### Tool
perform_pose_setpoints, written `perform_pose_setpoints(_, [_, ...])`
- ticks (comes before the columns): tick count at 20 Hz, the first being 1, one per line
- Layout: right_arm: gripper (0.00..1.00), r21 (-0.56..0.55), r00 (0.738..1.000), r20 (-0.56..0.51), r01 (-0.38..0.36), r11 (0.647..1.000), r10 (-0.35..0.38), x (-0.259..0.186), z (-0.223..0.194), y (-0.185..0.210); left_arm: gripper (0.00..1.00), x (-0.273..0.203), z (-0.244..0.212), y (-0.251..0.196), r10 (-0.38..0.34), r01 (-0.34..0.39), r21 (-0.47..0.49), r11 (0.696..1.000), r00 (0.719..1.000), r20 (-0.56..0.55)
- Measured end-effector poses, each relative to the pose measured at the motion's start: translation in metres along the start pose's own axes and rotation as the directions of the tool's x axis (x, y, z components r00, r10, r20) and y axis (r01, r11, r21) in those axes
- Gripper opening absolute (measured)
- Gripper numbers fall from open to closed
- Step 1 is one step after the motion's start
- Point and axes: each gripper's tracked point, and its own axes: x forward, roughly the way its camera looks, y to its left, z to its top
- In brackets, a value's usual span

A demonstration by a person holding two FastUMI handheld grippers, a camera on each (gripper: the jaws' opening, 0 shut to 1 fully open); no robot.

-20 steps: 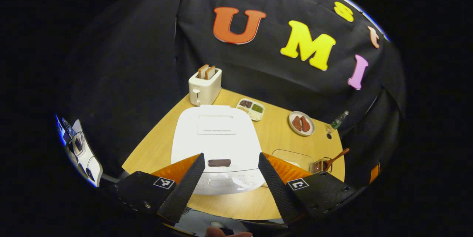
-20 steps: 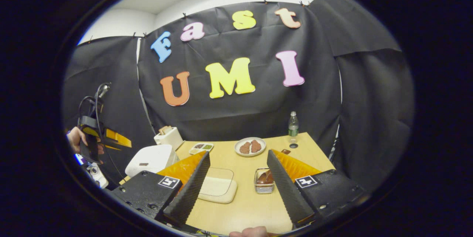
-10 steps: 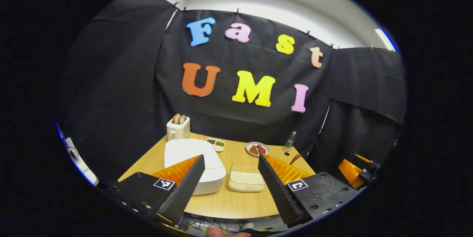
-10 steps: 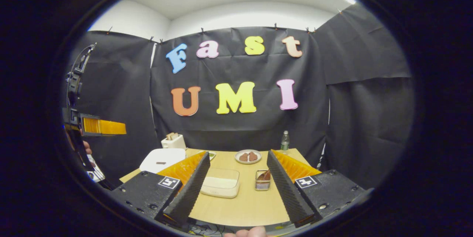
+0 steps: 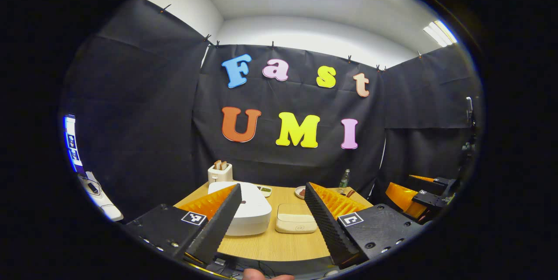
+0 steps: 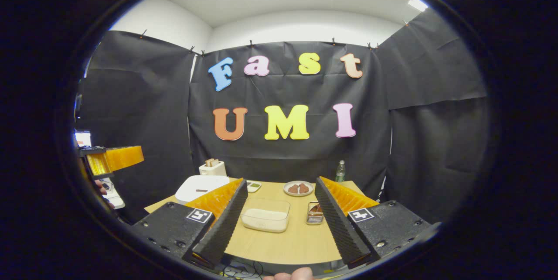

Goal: Close the left gripper, press the button to open the rice cooker; take a wooden spoon from the chopstick holder with the right hand, scoop a spoonful of rice and pour it into the rice cooker, then put the wooden spoon back into the chopstick holder.

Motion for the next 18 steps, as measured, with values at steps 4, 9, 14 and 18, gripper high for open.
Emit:
perform_pose_setpoints(4, [0.96,0.008,1.000,-0.006,-0.010,1.000,0.010,-0.002,-0.008,0.005,0.94,-0.008,-0.001,-0.001,0.004,-0.007,0.067,0.998,0.999,0.039])
perform_pose_setpoints(9, [0.98,0.020,1.000,-0.016,-0.019,1.000,0.019,-0.005,-0.016,0.009,0.94,-0.009,-0.008,-0.003,0.023,-0.025,0.059,0.998,0.999,0.037])
perform_pose_setpoints(14, [0.96,0.025,1.000,-0.017,-0.015,1.000,0.015,-0.006,-0.017,0.007,0.94,-0.007,-0.007,-0.005,0.029,-0.032,0.070,0.997,0.999,0.039])
perform_pose_setpoints(18, [0.98,0.031,1.000,-0.016,-0.007,0.999,0.008,-0.004,-0.014,0.006,0.94,-0.006,-0.008,-0.008,0.028,-0.030,0.055,0.998,0.999,0.031])
